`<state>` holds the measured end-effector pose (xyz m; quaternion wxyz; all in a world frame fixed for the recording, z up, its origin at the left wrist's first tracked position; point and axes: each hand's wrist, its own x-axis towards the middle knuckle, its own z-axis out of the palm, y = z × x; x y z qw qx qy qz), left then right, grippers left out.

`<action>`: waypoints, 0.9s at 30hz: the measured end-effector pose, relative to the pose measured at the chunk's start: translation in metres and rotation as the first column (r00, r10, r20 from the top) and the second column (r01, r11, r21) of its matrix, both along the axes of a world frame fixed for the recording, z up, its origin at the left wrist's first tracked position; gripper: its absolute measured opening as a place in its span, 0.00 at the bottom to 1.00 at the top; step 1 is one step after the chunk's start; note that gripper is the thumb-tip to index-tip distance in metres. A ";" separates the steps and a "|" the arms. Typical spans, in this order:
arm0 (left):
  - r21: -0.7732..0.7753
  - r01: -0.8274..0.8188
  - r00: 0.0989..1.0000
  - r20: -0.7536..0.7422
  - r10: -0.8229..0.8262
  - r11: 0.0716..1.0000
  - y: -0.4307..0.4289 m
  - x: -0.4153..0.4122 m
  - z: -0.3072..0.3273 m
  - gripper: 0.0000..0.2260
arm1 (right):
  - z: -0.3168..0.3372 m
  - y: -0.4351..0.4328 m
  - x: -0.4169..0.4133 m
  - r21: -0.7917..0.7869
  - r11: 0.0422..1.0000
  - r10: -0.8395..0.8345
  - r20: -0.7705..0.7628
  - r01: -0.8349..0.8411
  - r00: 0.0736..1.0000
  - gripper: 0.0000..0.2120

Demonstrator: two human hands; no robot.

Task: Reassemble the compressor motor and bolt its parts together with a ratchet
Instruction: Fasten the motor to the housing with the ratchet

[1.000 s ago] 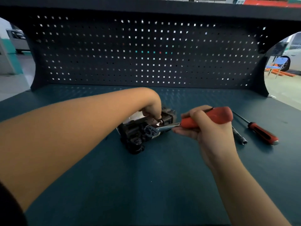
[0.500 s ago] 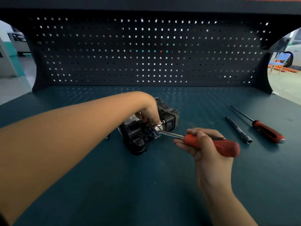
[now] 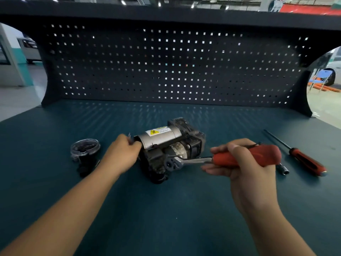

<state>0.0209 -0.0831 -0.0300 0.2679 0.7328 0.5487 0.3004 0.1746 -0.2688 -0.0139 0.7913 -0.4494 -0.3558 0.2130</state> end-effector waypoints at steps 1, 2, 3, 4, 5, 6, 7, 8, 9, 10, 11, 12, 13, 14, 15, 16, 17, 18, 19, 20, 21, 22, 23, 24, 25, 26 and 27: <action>-0.108 -0.016 0.987 0.155 0.032 0.994 0.004 -0.003 -0.010 0.09 | 0.000 -0.002 0.001 0.012 1.000 -0.004 -0.001 0.004 1.000 0.10; -0.218 0.008 0.954 0.294 0.058 0.976 0.007 -0.005 -0.018 0.10 | 0.001 -0.003 0.004 0.026 1.000 -0.014 0.005 0.014 1.000 0.10; -0.315 0.055 0.907 0.412 0.084 0.947 0.010 -0.004 -0.024 0.12 | 0.003 -0.006 0.007 0.040 0.999 -0.031 0.027 0.030 0.999 0.11; -0.382 0.098 0.862 0.493 0.113 0.919 0.011 -0.002 -0.026 0.14 | 0.005 -0.009 0.012 0.050 0.998 -0.053 0.066 0.050 0.996 0.11; -0.406 0.125 0.837 0.534 0.123 0.905 0.014 0.000 -0.028 0.16 | 0.008 -0.011 0.017 0.057 0.996 -0.076 0.111 0.070 0.991 0.11; -0.418 0.142 0.827 0.549 0.125 0.898 0.017 0.003 -0.029 0.17 | 0.011 -0.015 0.023 0.061 0.994 -0.095 0.151 0.087 0.984 0.12; -0.424 0.162 0.822 0.557 0.116 0.891 0.019 0.006 -0.028 0.15 | 0.013 -0.018 0.030 0.063 0.993 -0.113 0.181 0.103 0.977 0.12; -0.450 0.191 0.810 0.575 0.119 0.872 0.019 0.008 -0.026 0.11 | 0.015 -0.021 0.038 0.062 0.990 -0.134 0.200 0.124 0.971 0.12; -0.485 0.233 0.789 0.601 0.127 0.843 0.019 0.009 -0.023 0.10 | 0.016 -0.023 0.046 0.058 0.987 -0.156 0.214 0.147 0.964 0.12; -0.512 0.268 0.767 0.627 0.141 0.816 0.020 0.009 -0.022 0.10 | 0.016 -0.025 0.053 0.051 0.984 -0.175 0.223 0.168 0.959 0.12; -0.522 0.299 0.755 0.641 0.137 0.798 0.021 0.010 -0.022 0.12 | 0.015 -0.026 0.059 0.042 0.982 -0.191 0.222 0.187 0.956 0.12; -0.517 0.329 0.756 0.646 0.108 0.790 0.022 0.011 -0.022 0.14 | 0.013 -0.026 0.064 0.036 0.978 -0.206 0.222 0.204 0.953 0.12; -0.503 0.350 0.752 0.654 0.084 0.791 0.022 0.014 -0.022 0.14 | 0.010 -0.026 0.069 0.031 0.975 -0.221 0.229 0.220 0.948 0.12; -0.483 0.355 0.739 0.669 0.076 0.800 0.020 0.017 -0.022 0.11 | 0.006 -0.025 0.073 0.026 0.972 -0.235 0.238 0.235 0.943 0.14; -0.469 0.345 0.720 0.688 0.092 0.813 0.017 0.021 -0.022 0.08 | 0.002 -0.024 0.077 0.023 0.969 -0.246 0.239 0.248 0.939 0.17; -0.462 0.325 0.695 0.709 0.123 0.825 0.014 0.024 -0.021 0.05 | -0.002 -0.023 0.080 0.023 0.967 -0.253 0.231 0.255 0.940 0.18; -0.459 0.301 0.672 0.724 0.155 0.836 0.013 0.027 -0.021 0.03 | -0.004 -0.023 0.084 0.029 0.966 -0.258 0.216 0.258 0.942 0.19; -0.457 0.281 0.651 0.737 0.182 0.844 0.011 0.028 -0.020 0.04 | -0.006 -0.023 0.087 0.036 0.965 -0.262 0.197 0.260 0.945 0.19; -0.453 0.265 0.639 0.744 0.197 0.851 0.010 0.029 -0.020 0.05 | -0.007 -0.024 0.091 0.042 0.964 -0.267 0.176 0.263 0.948 0.18; -0.442 0.252 0.632 0.749 0.200 0.861 0.009 0.030 -0.021 0.06 | -0.008 -0.025 0.095 0.047 0.962 -0.272 0.155 0.268 0.950 0.17; -0.418 0.240 0.629 0.754 0.188 0.876 0.009 0.031 -0.021 0.07 | -0.008 -0.027 0.100 0.048 0.960 -0.279 0.131 0.275 0.951 0.15; -0.377 0.222 0.637 0.754 0.158 0.899 0.008 0.032 -0.020 0.09 | -0.008 -0.029 0.104 0.043 0.958 -0.288 0.101 0.285 0.952 0.14; -0.317 0.199 0.660 0.743 0.113 0.927 0.007 0.035 -0.016 0.11 | -0.007 -0.031 0.109 0.033 0.955 -0.296 0.066 0.295 0.953 0.14; -0.245 0.176 0.691 0.721 0.058 0.953 0.007 0.039 -0.010 0.12 | -0.007 -0.033 0.114 0.021 0.953 -0.303 0.030 0.302 0.953 0.13; -0.169 0.157 0.727 0.687 0.002 0.973 0.007 0.043 -0.002 0.13 | -0.006 -0.035 0.119 0.009 0.951 -0.310 -0.003 0.310 0.951 0.11; -0.104 0.146 0.759 0.650 -0.043 0.984 0.008 0.047 0.008 0.13 | -0.006 -0.037 0.124 -0.003 0.947 -0.321 -0.032 0.321 0.947 0.10; -0.058 0.141 0.784 0.615 -0.076 0.988 0.009 0.051 0.019 0.12 | -0.006 -0.040 0.128 -0.012 0.944 -0.330 -0.059 0.330 0.942 0.10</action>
